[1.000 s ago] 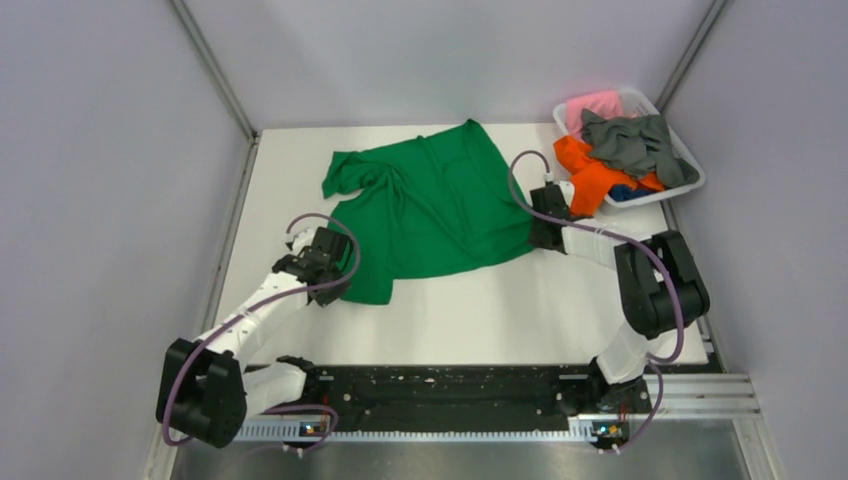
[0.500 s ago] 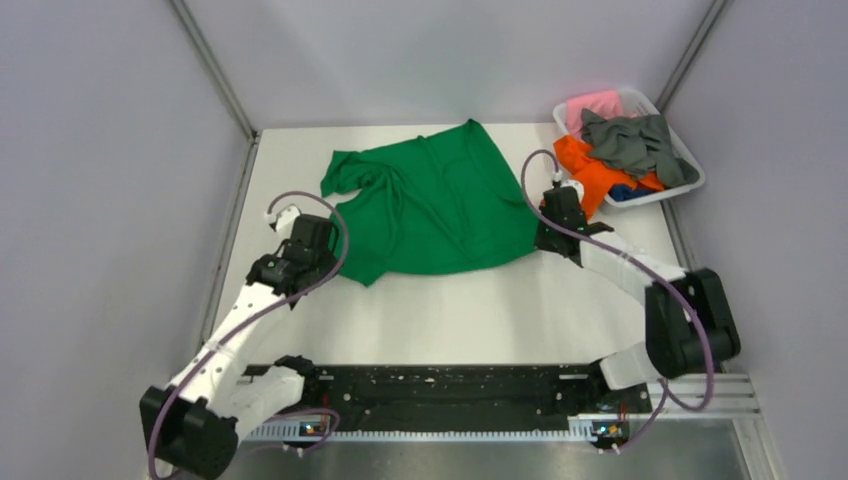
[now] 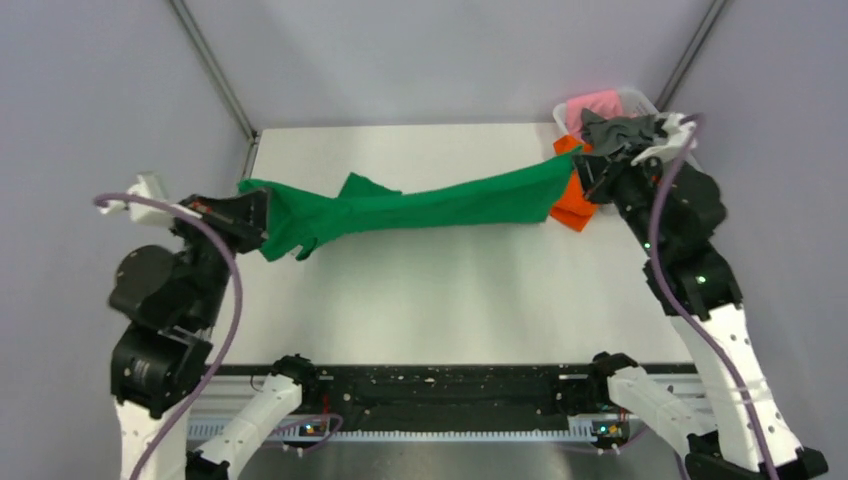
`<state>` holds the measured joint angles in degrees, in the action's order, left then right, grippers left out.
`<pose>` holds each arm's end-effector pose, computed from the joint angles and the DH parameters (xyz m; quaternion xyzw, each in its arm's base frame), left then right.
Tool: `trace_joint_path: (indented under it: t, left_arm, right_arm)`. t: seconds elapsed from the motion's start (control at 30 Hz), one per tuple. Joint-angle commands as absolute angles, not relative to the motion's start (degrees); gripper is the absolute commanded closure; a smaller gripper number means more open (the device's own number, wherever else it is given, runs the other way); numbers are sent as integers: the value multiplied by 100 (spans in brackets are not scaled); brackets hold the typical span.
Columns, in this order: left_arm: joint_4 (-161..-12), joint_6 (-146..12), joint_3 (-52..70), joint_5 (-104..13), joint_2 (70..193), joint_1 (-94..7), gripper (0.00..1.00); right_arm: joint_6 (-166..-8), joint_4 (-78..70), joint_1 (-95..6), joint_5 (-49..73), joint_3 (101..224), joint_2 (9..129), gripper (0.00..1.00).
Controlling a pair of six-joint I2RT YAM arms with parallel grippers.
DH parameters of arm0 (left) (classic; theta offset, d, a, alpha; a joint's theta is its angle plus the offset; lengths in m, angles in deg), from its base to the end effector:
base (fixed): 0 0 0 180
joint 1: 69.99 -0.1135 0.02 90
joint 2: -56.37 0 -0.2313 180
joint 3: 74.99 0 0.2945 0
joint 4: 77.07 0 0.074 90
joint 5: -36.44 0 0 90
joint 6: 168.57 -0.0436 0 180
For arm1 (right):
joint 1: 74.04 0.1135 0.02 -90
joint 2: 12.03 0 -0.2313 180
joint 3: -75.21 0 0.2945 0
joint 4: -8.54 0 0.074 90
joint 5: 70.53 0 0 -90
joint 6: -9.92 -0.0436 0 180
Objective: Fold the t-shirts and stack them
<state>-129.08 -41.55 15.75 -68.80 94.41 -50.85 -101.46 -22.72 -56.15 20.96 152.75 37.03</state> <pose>0.1288 -0.0326 0.4917 -0.2014 0.6735 -0.2497 0.6659 0.2333 0.0741 0.4230 0.0310 0.7234 0.2229 0.6527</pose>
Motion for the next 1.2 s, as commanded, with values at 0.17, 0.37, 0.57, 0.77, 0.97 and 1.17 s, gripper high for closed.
trace_joint_path:
  t: [0.17,0.37,0.57,0.77,0.97,1.17]
  left_arm:
    - [-12200,-4888,3876,-5436,9543,-5109,100]
    - [-12474,-5108,5605,-4421,10111,-5122,100]
    - [-12536,-5154,6465,-4248,10613,-5241,100]
    - [-12497,-5365,6073,-4859,10982,-5268,100]
    - [-12083,-5581,4271,-6119,11177,-5268,100]
    - [-11395,-5899,2181,-7091,11655,-5281,100]
  right_arm:
    - [-9925,-3184,-5590,784,17522,3146,100]
    - [-10073,-3208,-5590,14,18318,2934,100]
    - [-10074,-3241,-5595,5,18738,2839,100]
    - [-10071,-3233,-5601,534,18251,3005,100]
    - [-10123,-2898,-5595,1596,16967,3247,100]
    - [-10291,-1906,-5594,1845,15013,3966,100]
